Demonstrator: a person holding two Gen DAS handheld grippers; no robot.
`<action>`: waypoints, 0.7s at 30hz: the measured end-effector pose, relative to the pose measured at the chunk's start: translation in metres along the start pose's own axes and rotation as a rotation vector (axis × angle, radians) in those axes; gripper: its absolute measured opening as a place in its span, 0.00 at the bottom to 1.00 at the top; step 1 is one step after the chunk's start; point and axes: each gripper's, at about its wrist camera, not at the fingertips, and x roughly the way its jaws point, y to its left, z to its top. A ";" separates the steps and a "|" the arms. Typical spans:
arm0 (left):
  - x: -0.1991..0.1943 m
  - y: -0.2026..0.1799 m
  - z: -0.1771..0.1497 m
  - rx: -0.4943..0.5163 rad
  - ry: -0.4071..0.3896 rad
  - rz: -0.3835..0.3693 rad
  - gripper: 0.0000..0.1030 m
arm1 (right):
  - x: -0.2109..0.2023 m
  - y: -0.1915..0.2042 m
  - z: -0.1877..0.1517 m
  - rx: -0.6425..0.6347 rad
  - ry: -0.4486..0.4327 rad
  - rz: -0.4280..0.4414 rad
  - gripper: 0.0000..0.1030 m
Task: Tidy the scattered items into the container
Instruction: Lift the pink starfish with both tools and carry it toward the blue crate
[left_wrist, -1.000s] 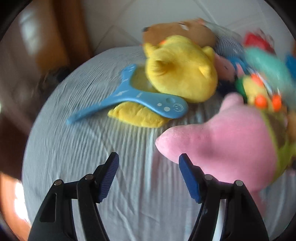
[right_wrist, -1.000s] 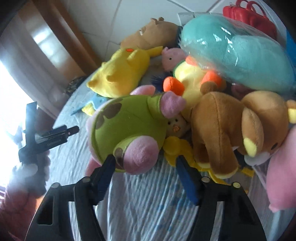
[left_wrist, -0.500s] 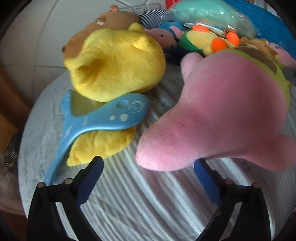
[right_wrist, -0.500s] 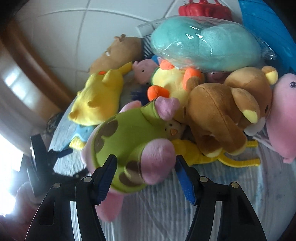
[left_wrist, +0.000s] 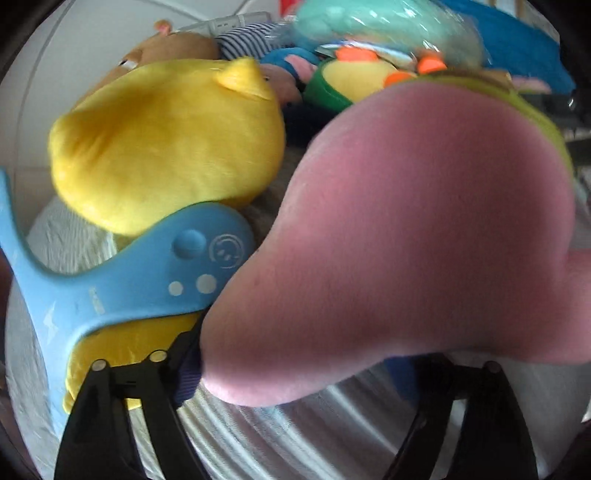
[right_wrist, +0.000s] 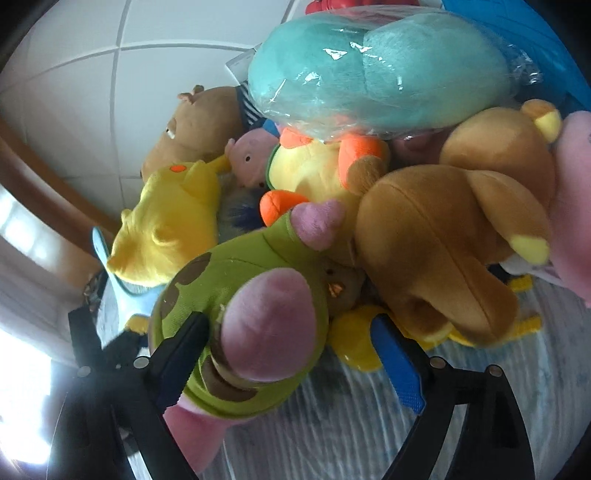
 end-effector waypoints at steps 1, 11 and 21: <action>-0.003 0.001 -0.001 -0.008 -0.004 -0.004 0.70 | 0.001 0.002 0.002 -0.002 -0.007 0.012 0.78; -0.032 0.001 -0.010 -0.065 -0.066 -0.005 0.68 | -0.009 0.010 0.014 -0.042 -0.079 0.007 0.58; -0.055 -0.008 -0.006 -0.136 -0.079 0.030 0.60 | -0.024 0.028 0.009 -0.136 -0.116 -0.040 0.38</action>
